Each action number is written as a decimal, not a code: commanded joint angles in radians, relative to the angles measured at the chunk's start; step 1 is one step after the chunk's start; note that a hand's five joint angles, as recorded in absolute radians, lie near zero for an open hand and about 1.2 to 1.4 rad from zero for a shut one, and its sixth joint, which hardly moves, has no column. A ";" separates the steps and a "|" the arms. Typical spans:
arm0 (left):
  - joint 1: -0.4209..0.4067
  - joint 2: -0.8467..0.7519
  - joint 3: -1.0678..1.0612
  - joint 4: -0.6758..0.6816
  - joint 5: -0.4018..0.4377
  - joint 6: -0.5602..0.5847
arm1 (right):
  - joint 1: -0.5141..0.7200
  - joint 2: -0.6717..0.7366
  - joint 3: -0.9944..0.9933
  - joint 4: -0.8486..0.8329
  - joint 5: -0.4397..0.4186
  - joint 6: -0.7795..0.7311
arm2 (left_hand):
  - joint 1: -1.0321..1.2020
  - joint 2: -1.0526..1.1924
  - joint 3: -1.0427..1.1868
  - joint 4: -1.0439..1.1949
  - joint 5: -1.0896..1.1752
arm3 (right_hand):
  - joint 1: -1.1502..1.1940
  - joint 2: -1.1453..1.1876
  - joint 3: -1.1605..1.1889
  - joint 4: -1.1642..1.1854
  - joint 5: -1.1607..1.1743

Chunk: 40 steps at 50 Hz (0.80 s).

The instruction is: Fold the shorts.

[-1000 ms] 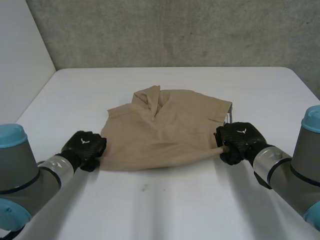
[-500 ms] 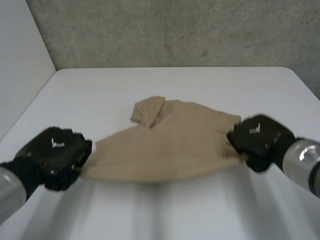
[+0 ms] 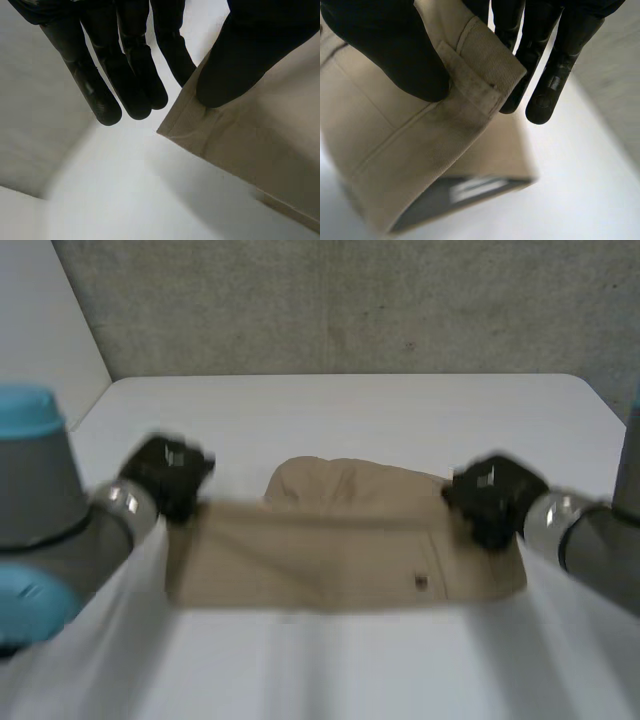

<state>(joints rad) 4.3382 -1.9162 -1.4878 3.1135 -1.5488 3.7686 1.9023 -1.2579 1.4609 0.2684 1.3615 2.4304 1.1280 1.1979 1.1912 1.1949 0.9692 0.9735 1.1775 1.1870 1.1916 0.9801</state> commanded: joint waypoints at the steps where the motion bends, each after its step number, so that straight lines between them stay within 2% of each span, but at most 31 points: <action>1: -0.048 -0.033 0.458 0.276 -0.103 -0.042 | 0.050 0.009 -0.353 -0.227 0.090 0.113 | 0.268 0.198 0.205 0.201 0.253 | 0.423 0.219 0.209 0.205 0.242; 3: -0.049 -0.030 0.515 0.353 -0.112 -0.067 | 0.060 0.003 -0.389 -0.343 0.102 0.124 | 0.268 0.198 0.205 0.201 0.253 | 0.423 0.219 0.209 0.205 0.242; 4: -0.048 -0.023 0.553 0.425 -0.131 -0.088 | 0.070 -0.003 -0.395 -0.479 0.103 0.136 | 0.268 0.198 0.205 0.201 0.253 | 0.423 0.219 0.209 0.205 0.242; 6: -0.049 -0.011 0.576 0.489 -0.164 -0.105 | 0.080 -0.017 -0.383 -0.633 0.105 0.148 | 0.268 0.198 0.205 0.201 0.253 | 0.423 0.219 0.209 0.205 0.242; 7: -0.052 -0.001 0.580 0.523 -0.183 -0.112 | 0.084 -0.035 -0.369 -0.770 0.116 0.156 | 0.268 0.198 0.205 0.201 0.253 | 0.423 0.219 0.209 0.205 0.242; 11: -0.063 0.048 0.572 0.611 -0.237 -0.122 | 0.090 -0.069 -0.332 -0.923 0.123 0.157 | 0.268 0.198 0.205 0.201 0.253 | 0.423 0.219 0.209 0.205 0.242; 19: -0.060 0.105 0.350 0.606 -0.234 -0.167 | 0.100 -0.006 -0.303 -0.793 0.120 0.164 | 0.268 0.198 0.205 0.201 0.253 | 0.423 0.219 0.209 0.205 0.242; 26: -0.057 0.109 0.042 0.603 -0.229 -0.178 | 0.106 0.080 -0.217 -0.697 0.088 0.161 | 0.268 0.198 0.205 0.201 0.253 | 0.423 0.219 0.209 0.205 0.242; 31: -0.055 0.077 -0.167 0.605 -0.197 -0.178 | 0.104 0.217 -0.119 -0.591 0.024 0.147 | 0.268 0.198 0.205 0.201 0.253 | 0.423 0.219 0.209 0.205 0.242; 34: -0.060 0.010 -0.268 0.597 -0.178 -0.173 | 0.103 0.284 -0.097 -0.529 0.019 0.125 | 0.268 0.198 0.205 0.201 0.253 | 0.423 0.219 0.209 0.205 0.242; 38: -0.071 -0.036 -0.341 0.538 -0.177 -0.167 | 0.097 0.321 -0.076 -0.440 0.033 0.084 | 0.268 0.198 0.205 0.201 0.253 | 0.423 0.219 0.209 0.205 0.242; 40: -0.074 -0.033 -0.361 0.461 -0.177 -0.168 | 0.093 0.307 -0.064 -0.397 0.038 0.088 | 0.268 0.198 0.205 0.201 0.253 | 0.423 0.219 0.209 0.205 0.242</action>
<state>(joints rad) 4.2766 -1.8976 -1.7509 3.6972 -1.7341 3.5949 2.0048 -0.9803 1.3646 -0.2454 1.3866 2.5478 1.1281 1.2001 1.1937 1.1980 0.9692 0.9787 1.1810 1.1870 1.1917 0.9906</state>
